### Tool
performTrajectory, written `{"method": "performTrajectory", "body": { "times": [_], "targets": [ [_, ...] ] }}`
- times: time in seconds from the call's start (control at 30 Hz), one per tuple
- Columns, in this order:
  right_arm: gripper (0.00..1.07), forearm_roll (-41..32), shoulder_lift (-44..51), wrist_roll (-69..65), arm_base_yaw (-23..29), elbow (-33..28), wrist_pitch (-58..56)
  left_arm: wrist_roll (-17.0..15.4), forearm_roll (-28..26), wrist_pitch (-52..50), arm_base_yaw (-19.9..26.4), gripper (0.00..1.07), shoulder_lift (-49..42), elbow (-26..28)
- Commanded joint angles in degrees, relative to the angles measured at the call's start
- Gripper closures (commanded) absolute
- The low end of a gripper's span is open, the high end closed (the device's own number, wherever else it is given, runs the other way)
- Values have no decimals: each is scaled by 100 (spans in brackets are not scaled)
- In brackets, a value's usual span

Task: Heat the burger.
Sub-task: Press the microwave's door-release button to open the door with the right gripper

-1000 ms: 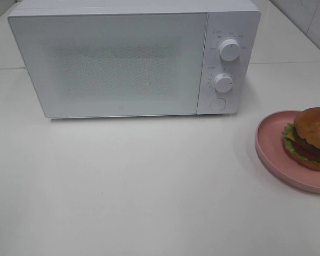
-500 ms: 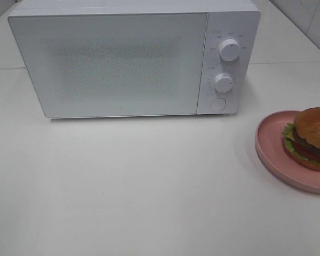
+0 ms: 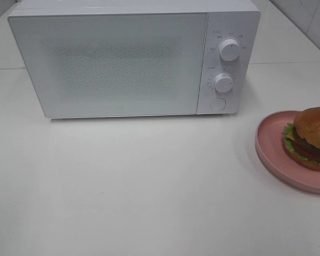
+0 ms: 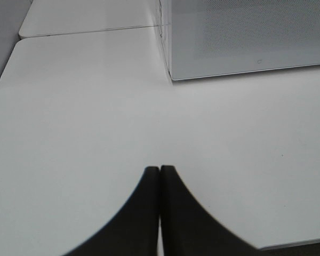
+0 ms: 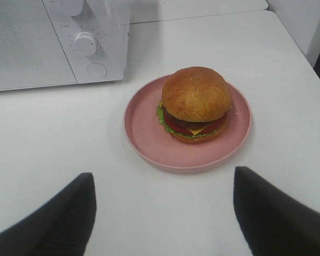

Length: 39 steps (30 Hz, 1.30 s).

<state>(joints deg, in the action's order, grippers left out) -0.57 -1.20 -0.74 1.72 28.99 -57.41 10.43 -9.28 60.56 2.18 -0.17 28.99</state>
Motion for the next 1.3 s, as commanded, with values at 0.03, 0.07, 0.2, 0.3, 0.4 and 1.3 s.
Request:
{"method": "performTrajectory", "body": {
  "times": [0.03, 0.07, 0.2, 0.3, 0.4, 1.3],
  "targets": [
    [39, -63, -596, 29, -29, 109, 693, 0, 17, -34, 17, 106, -126, 0],
    [39, -63, -596, 29, -29, 109, 693, 0, 17, -34, 17, 106, -126, 0],
    [39, -155, -1283, 29, -29, 109, 1335, 0, 17, -34, 17, 106, -126, 0],
    [42, -241, -2000, 34, -29, 109, 1782, 0, 17, -34, 17, 106, -126, 0],
    [47, -241, -2521, 34, -29, 109, 2154, 0, 17, -34, 17, 106, -126, 0],
    [107, -246, -5861, -109, 57, 109, 6079, 0, 17, -34, 17, 106, -126, 0]
  ]
}}
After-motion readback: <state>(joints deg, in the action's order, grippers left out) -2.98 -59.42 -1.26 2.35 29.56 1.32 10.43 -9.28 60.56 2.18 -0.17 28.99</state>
